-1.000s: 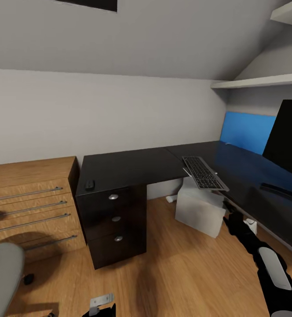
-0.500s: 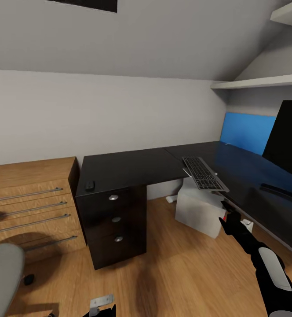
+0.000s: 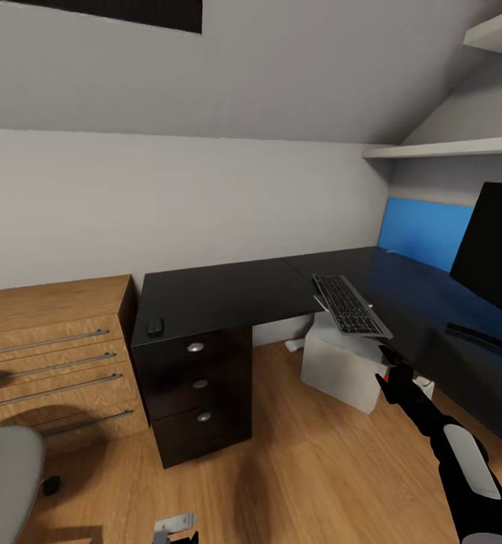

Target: In the bedroom, organize the workspace by keeping the computer under the desk, ensuring the monitor is on the desk, placing the keyboard on the desk next to the monitor, placing the mouse on the desk next to the keyboard, moving the folder from the swivel chair onto the desk next to the mouse, stacking the notebook on top of the folder with the pen on top of the notebook, and positioning the swivel chair next to the desk.

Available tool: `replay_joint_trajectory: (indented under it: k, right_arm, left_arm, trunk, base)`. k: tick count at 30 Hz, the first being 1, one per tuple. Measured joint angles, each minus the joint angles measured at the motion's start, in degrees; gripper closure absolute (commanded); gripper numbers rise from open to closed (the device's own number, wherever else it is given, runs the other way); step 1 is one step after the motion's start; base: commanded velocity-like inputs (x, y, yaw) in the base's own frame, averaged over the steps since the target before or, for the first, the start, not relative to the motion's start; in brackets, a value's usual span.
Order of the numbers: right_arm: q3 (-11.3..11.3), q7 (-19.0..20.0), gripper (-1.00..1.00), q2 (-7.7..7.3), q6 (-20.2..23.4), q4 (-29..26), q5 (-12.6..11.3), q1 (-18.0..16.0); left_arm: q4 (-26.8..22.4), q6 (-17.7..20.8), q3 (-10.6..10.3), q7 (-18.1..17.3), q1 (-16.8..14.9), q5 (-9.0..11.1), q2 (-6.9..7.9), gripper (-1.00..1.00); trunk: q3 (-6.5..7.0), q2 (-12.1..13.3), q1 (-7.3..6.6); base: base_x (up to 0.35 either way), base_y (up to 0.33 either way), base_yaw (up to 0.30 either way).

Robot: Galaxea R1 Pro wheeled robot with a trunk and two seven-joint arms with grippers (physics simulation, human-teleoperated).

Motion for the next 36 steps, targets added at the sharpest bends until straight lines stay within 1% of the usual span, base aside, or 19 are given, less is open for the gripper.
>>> replay_joint_trajectory:
  k: [8,14,17,24,30,36]
  right_arm:
    - [-0.02,-0.15,-1.0,0.0,-0.22,0.24,0.15,0.02]
    - [-0.21,-1.62,-1.0,0.0,-0.21,1.42,-0.05,0.01]
    - [-0.29,-2.03,-1.0,-0.02,-0.18,2.04,-0.77,0.0]
    - [-0.33,-2.36,-1.0,-0.08,-0.03,2.41,-3.97,0.0]
    - [-0.27,-2.39,-1.0,-0.09,-0.06,2.45,-4.59,0.0]
    - [-0.25,-2.39,-1.0,-0.09,-0.12,2.46,-4.62,0.0]
  left_arm:
    - [0.03,0.06,-0.01,-0.08,0.0,0.0,0.0,-1.0]
    - [0.09,0.08,-0.02,-0.09,0.0,0.0,0.0,-1.0]
    - [0.09,0.07,-0.02,-0.09,0.0,0.0,0.0,-1.0]
    - [0.07,-0.05,-0.02,-0.03,0.0,0.01,0.0,-1.0]
    - [0.08,-0.13,-0.02,-0.08,0.0,0.0,0.0,-1.0]
    - [0.07,-0.03,-0.43,-0.01,0.0,0.01,0.0,-1.0]
  trunk:
    - [0.0,0.01,-0.01]
    - [0.0,0.01,-0.01]
    - [0.0,0.01,-0.01]
    - [0.0,0.01,-0.01]
    - [0.01,0.01,-0.03]
    - [0.0,0.01,-0.01]
  base:
    - [0.0,0.0,0.0]
    - [0.0,0.0,0.0]
    - [0.0,0.0,0.0]
    - [0.006,0.0,0.0]
    - [0.155,0.0,0.0]
    - [0.039,0.0,0.0]
